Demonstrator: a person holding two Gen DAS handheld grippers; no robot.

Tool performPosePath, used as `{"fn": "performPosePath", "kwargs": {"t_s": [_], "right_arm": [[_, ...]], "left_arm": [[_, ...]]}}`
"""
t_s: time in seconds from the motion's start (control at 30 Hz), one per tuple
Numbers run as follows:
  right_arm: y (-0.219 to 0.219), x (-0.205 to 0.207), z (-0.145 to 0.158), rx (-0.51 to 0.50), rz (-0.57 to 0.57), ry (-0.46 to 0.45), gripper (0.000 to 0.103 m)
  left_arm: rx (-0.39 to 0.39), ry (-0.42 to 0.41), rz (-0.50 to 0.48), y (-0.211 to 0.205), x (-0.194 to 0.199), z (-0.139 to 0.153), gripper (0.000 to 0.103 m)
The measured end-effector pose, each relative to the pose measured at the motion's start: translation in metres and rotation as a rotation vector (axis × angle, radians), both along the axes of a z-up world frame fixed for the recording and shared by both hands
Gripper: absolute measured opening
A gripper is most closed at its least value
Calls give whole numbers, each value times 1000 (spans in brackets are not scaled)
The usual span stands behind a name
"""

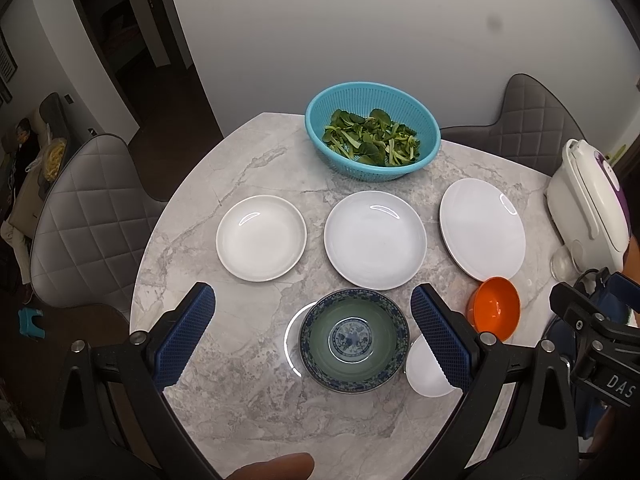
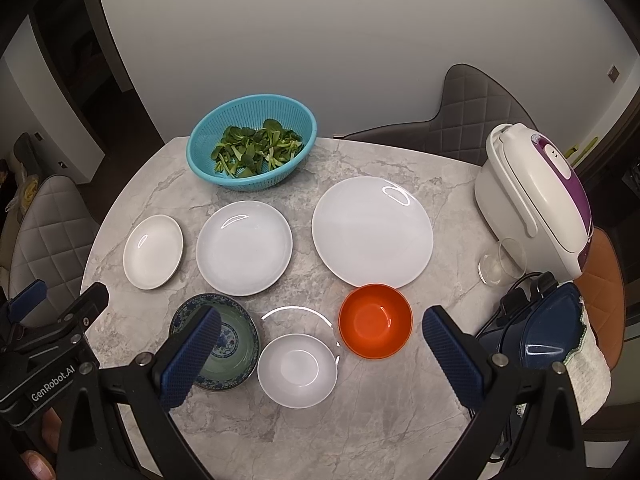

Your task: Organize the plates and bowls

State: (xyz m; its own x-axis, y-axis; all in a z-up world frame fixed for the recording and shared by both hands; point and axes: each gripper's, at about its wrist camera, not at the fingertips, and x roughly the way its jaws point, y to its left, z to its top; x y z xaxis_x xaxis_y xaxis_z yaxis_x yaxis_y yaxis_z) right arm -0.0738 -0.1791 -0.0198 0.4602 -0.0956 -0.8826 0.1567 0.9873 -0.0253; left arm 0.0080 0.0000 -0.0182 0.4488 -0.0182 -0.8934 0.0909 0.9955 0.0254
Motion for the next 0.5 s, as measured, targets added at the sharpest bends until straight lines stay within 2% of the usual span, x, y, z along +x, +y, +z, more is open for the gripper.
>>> {"fn": "performPosePath", "kwargs": {"t_s": [0.5], "right_arm": [[0,1,-1,-3,0,1,103]], "left_arm": [[2,3,3,1,3,-3,99]]}}
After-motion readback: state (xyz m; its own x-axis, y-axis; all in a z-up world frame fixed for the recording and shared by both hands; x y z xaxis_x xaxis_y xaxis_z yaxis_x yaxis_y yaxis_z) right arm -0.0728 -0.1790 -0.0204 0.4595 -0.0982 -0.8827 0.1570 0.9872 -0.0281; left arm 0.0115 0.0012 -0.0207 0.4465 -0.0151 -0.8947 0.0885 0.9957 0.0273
